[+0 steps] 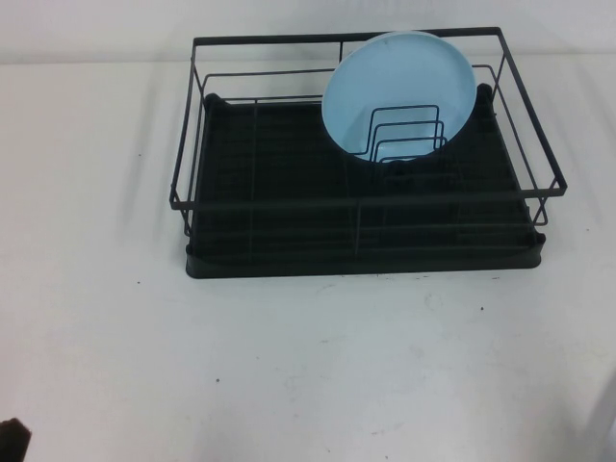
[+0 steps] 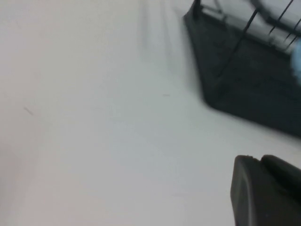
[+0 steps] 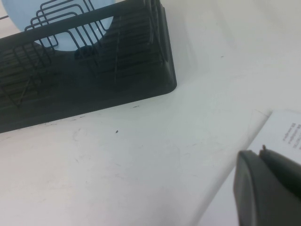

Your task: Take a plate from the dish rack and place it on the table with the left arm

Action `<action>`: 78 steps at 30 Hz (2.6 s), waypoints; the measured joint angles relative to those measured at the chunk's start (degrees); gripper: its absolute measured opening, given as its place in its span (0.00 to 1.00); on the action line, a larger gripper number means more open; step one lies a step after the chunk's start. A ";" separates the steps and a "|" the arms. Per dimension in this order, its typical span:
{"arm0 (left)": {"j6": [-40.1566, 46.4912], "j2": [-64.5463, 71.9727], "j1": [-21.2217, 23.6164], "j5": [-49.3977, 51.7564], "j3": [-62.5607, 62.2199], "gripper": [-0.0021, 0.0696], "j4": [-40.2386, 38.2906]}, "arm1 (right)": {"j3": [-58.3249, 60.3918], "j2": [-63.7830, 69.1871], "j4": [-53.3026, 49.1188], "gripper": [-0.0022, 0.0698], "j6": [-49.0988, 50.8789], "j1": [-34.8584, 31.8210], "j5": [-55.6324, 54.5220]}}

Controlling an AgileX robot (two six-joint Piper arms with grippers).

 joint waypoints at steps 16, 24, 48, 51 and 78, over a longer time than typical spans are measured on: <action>-10.95 0.00 0.00 -8.92 -0.37 0.03 -24.67 | 0.00 0.00 0.00 0.00 0.00 0.00 0.00; 9.72 11.75 0.00 15.26 -23.17 0.03 -20.82 | 0.00 0.00 0.00 0.00 0.00 0.00 0.00; 54.43 77.95 0.05 34.58 -83.81 0.03 -33.07 | 0.00 0.00 0.00 0.00 0.00 0.00 0.00; 55.38 85.73 -0.20 36.37 -91.19 0.03 -35.00 | 0.00 0.00 0.00 0.00 0.00 0.00 0.00; 72.48 123.69 -16.26 12.36 -117.00 0.70 -35.77 | 0.00 0.00 0.00 0.00 0.00 0.00 0.00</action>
